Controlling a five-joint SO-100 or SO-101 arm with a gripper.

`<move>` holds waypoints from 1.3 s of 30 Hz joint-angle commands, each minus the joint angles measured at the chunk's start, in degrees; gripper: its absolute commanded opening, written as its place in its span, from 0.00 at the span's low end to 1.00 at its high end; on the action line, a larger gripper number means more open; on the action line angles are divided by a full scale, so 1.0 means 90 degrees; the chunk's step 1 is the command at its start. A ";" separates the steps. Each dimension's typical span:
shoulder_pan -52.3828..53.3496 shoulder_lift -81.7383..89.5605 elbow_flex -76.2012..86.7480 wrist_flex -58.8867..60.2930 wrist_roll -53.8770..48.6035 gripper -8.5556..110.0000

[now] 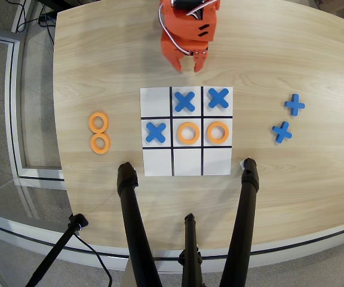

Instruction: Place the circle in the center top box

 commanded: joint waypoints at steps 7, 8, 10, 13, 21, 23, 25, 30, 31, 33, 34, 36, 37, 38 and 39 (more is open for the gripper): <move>0.0684 -0.3223 -0.3408 -0.0615 0.0635 0.20; 0.0791 -0.3623 -0.3750 -0.0713 0.0664 0.20; 0.1045 -0.4404 -0.4385 -0.0889 0.0684 0.20; 0.1475 -0.5537 -0.5205 -0.1328 0.0674 0.23; 0.2520 -0.8047 -0.6982 -0.2031 0.0234 0.24; 0.2705 -0.8525 -0.7334 -0.2061 0.0078 0.24; 0.2871 -0.8916 -0.7607 -0.2090 -0.0078 0.24; 0.3184 -0.9551 -0.7988 -0.2148 -0.0430 0.26; 0.3242 -0.9639 -0.8037 -0.2148 -0.0469 0.26; 0.3330 -0.9775 -0.8115 -0.2148 -0.0586 0.26; 0.3379 -0.9824 -0.8135 -0.2148 -0.0654 0.26; 0.3467 -0.9912 -0.8184 -0.2148 -0.0752 0.26; 0.3506 -0.9951 -0.8213 -0.2158 -0.0781 0.26; 0.3535 -1.0000 -0.8242 -0.2158 -0.0820 0.26; 0.3564 -1.0039 -0.8281 -0.2158 -0.0859 0.26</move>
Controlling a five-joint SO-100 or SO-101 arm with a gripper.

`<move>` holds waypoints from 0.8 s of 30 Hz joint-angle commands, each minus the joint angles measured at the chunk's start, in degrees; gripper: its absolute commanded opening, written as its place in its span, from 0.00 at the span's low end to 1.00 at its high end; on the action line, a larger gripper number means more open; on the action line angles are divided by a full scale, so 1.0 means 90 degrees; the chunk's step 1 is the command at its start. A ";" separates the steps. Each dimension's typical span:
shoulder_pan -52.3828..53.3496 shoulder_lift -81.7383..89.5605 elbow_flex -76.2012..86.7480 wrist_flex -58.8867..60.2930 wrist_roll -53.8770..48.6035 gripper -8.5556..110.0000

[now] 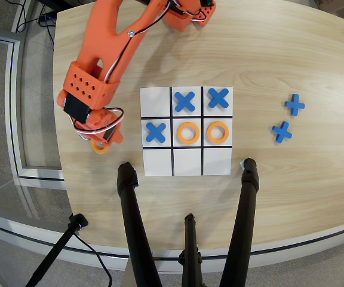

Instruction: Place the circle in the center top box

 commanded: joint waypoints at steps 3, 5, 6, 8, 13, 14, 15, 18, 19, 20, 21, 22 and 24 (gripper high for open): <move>0.0146 -0.0137 -0.0400 -0.0068 -0.0166 0.26; 0.0205 -0.0205 -0.0469 -0.0068 -0.0215 0.27; 0.0234 -0.0244 -0.0488 -0.0068 -0.0244 0.27; 0.0273 -0.0303 -0.0498 -0.0068 -0.0332 0.27; 0.0381 -0.0537 -0.0498 -0.0137 -0.0537 0.27; 0.0400 -0.0586 -0.0498 -0.0166 -0.0566 0.27; 0.0410 -0.0625 -0.0498 -0.0176 -0.0576 0.27; 0.0430 -0.0732 -0.0537 -0.0195 -0.0615 0.28; 0.0430 -0.0762 -0.0547 -0.0225 -0.0625 0.28; 0.0430 -0.0791 -0.0557 -0.0254 -0.0635 0.28; 0.0430 -0.0820 -0.0557 -0.0273 -0.0635 0.28; 0.0430 -0.0840 -0.0557 -0.0283 -0.0635 0.28; 0.0430 -0.0869 -0.0557 -0.0303 -0.0645 0.28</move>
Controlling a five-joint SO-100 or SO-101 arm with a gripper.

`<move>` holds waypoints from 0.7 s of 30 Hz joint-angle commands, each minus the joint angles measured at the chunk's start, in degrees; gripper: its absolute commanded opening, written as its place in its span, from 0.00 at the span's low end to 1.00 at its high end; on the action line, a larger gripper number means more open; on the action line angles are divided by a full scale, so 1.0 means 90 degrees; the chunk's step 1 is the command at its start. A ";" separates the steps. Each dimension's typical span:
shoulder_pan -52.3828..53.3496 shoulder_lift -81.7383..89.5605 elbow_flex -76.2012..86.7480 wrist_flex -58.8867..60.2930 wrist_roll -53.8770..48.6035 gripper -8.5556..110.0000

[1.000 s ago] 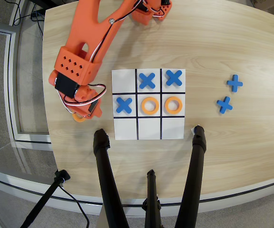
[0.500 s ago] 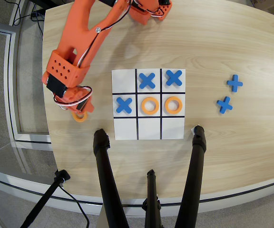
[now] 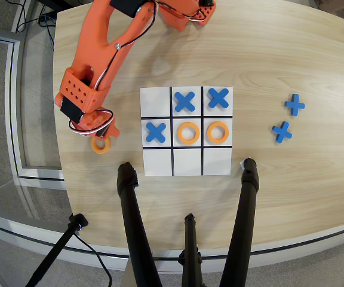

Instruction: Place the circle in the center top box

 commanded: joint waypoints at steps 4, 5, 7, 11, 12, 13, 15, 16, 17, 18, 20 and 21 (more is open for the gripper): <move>0.0029 -0.0068 -0.0225 -0.0176 -0.0029 0.28; 0.0029 -0.0088 -0.0225 -0.0195 -0.0029 0.28; 0.0029 -0.0137 -0.0234 -0.0215 -0.0029 0.28; 0.0029 -0.0186 -0.0234 -0.0225 -0.0029 0.28; 0.0020 -0.0205 -0.0234 -0.0225 -0.0029 0.28; 0.0020 -0.0215 -0.0234 -0.0225 -0.0029 0.28; 0.0010 -0.0254 -0.0234 -0.0225 -0.0029 0.28; 0.0000 -0.0293 -0.0234 -0.0225 -0.0029 0.28; 0.0000 -0.0322 -0.0234 -0.0234 -0.0029 0.28; 0.0000 -0.0352 -0.0234 -0.0234 -0.0029 0.28; -0.0010 -0.0410 -0.0244 -0.0264 -0.0029 0.28; -0.0010 -0.0439 -0.0244 -0.0283 -0.0029 0.28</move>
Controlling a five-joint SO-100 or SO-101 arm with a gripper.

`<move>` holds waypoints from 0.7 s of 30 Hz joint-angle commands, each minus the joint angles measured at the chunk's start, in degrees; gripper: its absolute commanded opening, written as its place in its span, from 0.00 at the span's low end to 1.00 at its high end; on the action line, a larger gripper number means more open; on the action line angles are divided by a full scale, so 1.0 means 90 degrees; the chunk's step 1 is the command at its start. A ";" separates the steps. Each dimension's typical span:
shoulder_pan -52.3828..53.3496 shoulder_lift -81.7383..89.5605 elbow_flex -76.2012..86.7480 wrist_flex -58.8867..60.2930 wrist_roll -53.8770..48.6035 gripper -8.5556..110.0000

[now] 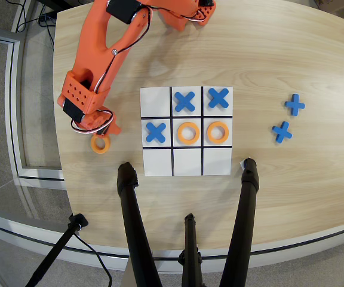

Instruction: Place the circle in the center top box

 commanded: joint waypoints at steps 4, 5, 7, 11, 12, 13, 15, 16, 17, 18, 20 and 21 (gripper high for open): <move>-0.0049 -0.0059 -0.0234 -0.0107 -0.0029 0.28; -0.0049 -0.0068 -0.0234 -0.0107 -0.0029 0.28; -0.0049 -0.0088 -0.0234 -0.0107 -0.0029 0.28; -0.0039 -0.0088 -0.0186 -0.0098 -0.0029 0.28; -0.0039 -0.0088 -0.0186 -0.0088 -0.0029 0.28; -0.0039 -0.0098 -0.0186 -0.0088 -0.0029 0.28; -0.0039 -0.0117 -0.0176 -0.0078 -0.0029 0.28; -0.0029 -0.0117 -0.0166 -0.0078 -0.0039 0.28; -0.0029 -0.0127 -0.0166 -0.0068 -0.0039 0.28; -0.0020 -0.0127 -0.0166 -0.0039 -0.0059 0.28; -0.0010 -0.0127 -0.0166 0.0049 -0.0088 0.28; 0.0000 -0.0127 -0.0156 0.0078 -0.0107 0.28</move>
